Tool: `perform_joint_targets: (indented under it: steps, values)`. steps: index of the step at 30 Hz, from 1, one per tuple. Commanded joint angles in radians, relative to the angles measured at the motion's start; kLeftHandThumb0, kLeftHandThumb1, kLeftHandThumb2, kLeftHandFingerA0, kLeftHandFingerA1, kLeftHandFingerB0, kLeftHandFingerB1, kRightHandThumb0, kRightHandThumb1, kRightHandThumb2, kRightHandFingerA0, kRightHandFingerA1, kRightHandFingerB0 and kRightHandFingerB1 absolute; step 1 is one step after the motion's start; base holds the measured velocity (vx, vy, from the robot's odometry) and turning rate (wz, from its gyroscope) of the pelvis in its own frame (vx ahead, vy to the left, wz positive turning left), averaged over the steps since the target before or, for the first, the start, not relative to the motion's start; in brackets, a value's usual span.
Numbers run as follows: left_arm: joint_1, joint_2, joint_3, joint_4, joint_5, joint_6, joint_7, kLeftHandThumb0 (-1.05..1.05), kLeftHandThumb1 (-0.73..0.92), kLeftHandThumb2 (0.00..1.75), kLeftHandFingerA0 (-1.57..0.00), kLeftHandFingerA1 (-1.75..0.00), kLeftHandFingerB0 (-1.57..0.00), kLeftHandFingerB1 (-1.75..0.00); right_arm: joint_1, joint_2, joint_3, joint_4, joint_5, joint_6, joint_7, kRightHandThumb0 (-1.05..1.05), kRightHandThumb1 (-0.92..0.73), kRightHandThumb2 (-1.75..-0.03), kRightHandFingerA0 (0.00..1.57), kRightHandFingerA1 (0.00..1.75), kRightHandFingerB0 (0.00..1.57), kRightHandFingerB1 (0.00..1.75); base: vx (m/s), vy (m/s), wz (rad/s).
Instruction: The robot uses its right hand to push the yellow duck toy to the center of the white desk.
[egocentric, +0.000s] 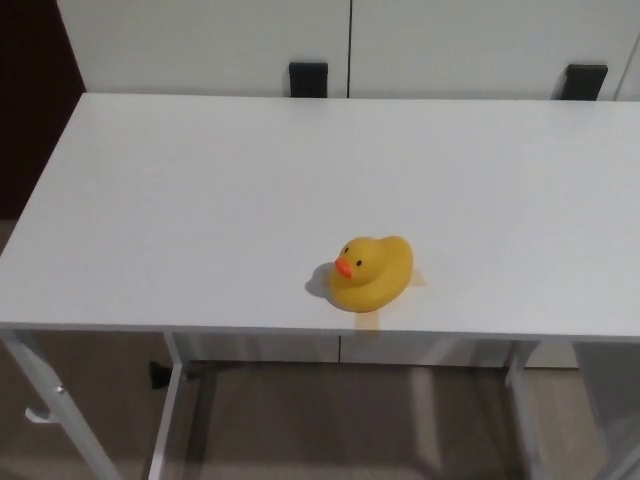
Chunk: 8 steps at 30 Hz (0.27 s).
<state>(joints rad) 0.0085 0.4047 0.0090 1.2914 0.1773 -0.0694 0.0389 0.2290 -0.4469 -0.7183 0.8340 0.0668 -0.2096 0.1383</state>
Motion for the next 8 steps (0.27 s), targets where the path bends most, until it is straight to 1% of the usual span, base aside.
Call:
perform_joint_targets:
  steps: [1, 2, 3, 4, 6, 7, 8]
  values:
    - [-0.007, 0.038, 0.004, 0.0, 0.003, -0.048, 0.006, -0.13, 0.57, 0.86, -0.87, -0.83, -0.9, -0.91, -0.05, -0.097, 0.151, 0.193, -0.152, -0.238, -0.135, 0.02, -0.44, -1.07, 0.65, 0.74, 0.39, 0.63, 0.0, 0.0, 0.0]
    - [-0.008, 0.037, 0.006, 0.002, 0.002, -0.051, 0.005, -0.13, 0.57, 0.86, -0.87, -0.83, -0.9, -0.91, -0.063, -0.108, 0.169, 0.219, -0.153, -0.249, -0.142, 0.02, -0.44, -1.07, 0.65, 0.74, 0.39, 0.63, 0.0, 0.0, 0.0]
    - [-0.01, 0.037, 0.008, 0.002, 0.0, -0.048, 0.004, -0.14, 0.58, 0.87, -0.88, -0.83, -0.9, -0.9, -0.073, -0.117, 0.182, 0.239, -0.152, -0.248, -0.148, 0.03, -0.48, -1.01, 0.74, 0.57, 0.51, 0.44, 0.0, 0.0, 0.0]
    - [-0.011, 0.035, 0.013, -0.002, -0.005, -0.047, 0.004, -0.12, 0.51, 1.03, -0.88, -0.89, -0.99, -0.99, -0.075, -0.117, 0.193, 0.251, -0.151, -0.243, -0.151, -0.01, -0.46, -1.05, 0.65, 0.74, 0.36, 0.62, 0.0, 0.0, 0.0]
    - [-0.011, 0.033, 0.02, -0.009, -0.013, -0.046, 0.004, -0.12, 0.51, 1.03, -0.88, -0.89, -0.99, -0.99, -0.077, -0.117, 0.215, 0.276, -0.143, -0.248, -0.16, -0.01, -0.46, -1.05, 0.65, 0.74, 0.36, 0.62, 0.0, 0.0, 0.0]
    - [-0.009, 0.035, 0.02, -0.008, -0.011, -0.047, 0.006, -0.12, 0.51, 1.02, -0.88, -0.89, -1.0, -0.99, -0.08, -0.115, 0.218, 0.281, -0.132, -0.253, -0.149, -0.02, -0.5, -0.94, 0.76, 0.64, 0.46, 0.51, 0.0, 0.0, 0.0]
    - [-0.009, 0.035, 0.02, -0.008, -0.011, -0.047, 0.006, -0.12, 0.51, 1.02, -0.88, -0.89, -1.0, -0.99, -0.08, -0.115, 0.218, 0.281, -0.132, -0.253, -0.149, -0.02, -0.5, -0.94, 0.76, 0.64, 0.46, 0.51, 0.0, 0.0, 0.0]
